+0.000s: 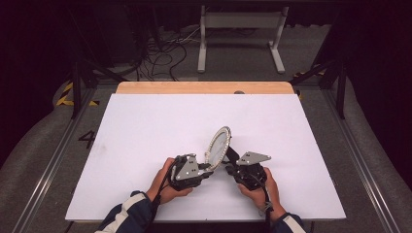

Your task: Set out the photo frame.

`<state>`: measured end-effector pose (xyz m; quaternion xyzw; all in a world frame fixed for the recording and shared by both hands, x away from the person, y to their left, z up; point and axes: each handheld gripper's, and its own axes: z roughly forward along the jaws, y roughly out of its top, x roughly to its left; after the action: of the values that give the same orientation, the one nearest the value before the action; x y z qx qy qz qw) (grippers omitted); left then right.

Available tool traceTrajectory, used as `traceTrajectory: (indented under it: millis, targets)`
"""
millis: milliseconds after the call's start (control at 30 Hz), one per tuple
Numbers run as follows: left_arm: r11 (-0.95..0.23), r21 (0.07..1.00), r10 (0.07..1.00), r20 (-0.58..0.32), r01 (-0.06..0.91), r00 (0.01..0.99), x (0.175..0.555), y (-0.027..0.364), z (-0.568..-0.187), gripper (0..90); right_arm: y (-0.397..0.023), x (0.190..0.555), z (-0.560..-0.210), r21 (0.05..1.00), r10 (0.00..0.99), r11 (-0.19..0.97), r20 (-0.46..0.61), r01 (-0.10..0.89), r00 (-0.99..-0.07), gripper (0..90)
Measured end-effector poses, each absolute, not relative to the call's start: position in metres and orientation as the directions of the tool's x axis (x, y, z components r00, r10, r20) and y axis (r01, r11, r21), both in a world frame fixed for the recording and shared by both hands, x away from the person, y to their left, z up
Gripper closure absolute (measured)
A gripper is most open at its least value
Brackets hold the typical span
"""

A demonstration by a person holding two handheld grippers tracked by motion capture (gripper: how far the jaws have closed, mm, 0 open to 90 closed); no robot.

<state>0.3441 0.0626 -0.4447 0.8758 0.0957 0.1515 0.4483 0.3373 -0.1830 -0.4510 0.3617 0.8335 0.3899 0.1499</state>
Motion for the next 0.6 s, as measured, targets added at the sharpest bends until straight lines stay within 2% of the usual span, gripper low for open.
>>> traceTrajectory:
  millis: [600]
  targets:
    - [-0.566,0.824,0.293,0.166,0.031,0.941,0.3466,0.0622,-0.4484,74.5,-0.189,0.3415,-0.4509,0.761,0.724,0.434,0.025,0.483,-0.689,90.0]
